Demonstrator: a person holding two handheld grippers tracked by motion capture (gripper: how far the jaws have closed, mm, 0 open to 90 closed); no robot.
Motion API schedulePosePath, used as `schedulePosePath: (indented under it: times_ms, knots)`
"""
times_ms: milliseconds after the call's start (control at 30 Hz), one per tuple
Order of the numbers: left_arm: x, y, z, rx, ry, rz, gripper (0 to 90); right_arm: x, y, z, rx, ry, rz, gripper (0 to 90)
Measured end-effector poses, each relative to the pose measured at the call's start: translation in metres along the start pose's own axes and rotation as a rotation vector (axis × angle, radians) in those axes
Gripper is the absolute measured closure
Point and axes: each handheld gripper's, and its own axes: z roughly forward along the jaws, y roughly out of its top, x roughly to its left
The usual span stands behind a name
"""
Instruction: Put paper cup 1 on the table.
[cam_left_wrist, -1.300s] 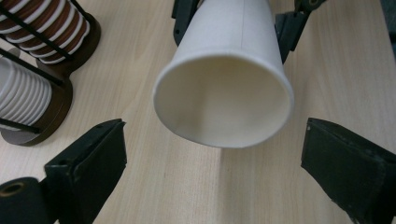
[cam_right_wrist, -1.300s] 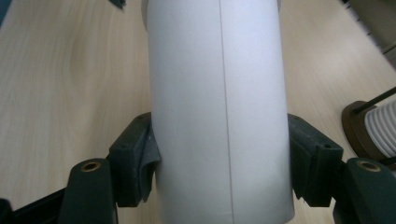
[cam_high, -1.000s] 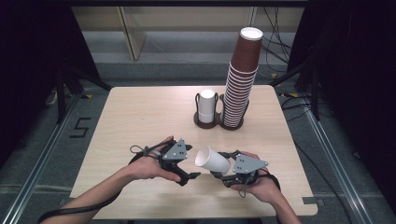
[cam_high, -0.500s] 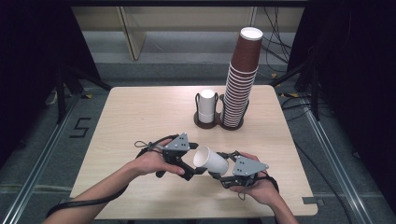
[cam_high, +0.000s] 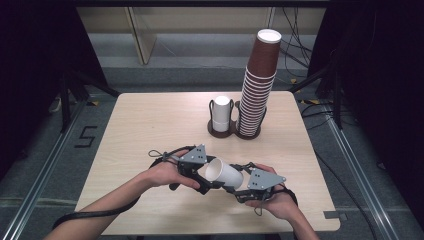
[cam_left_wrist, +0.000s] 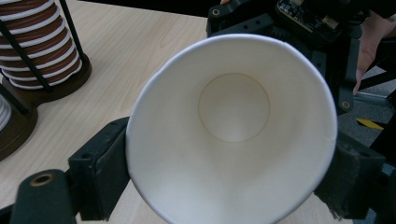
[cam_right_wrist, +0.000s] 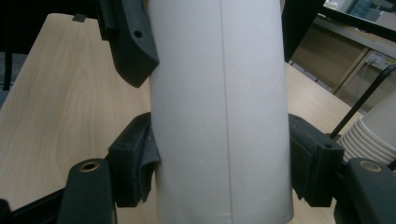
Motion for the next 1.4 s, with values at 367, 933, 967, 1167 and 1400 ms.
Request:
schedulePosePath:
  times_ms: [367,933,967,1167,1400]
  knots:
    - [0.003,0.002,-0.001,-0.017,-0.029,-0.014,14.6,-0.001,0.004,-0.001,-0.022,-0.001,-0.015,34.1]
    - [-0.011,0.017,-0.004,0.118,0.068,0.218,24.3,0.001,0.009,0.007,0.075,-0.004,-0.002,25.2]
    - [-0.012,0.019,-0.005,0.148,0.085,0.254,24.3,0.002,0.01,0.009,0.104,-0.006,0.01,22.8]
    - [-0.018,0.027,-0.009,0.404,0.131,0.458,24.0,0.006,0.011,0.013,0.176,-0.038,-0.008,17.1]
    - [-0.021,0.028,-0.006,0.484,0.06,0.505,24.2,0.011,0.013,0.021,0.154,0.047,-0.056,25.7]
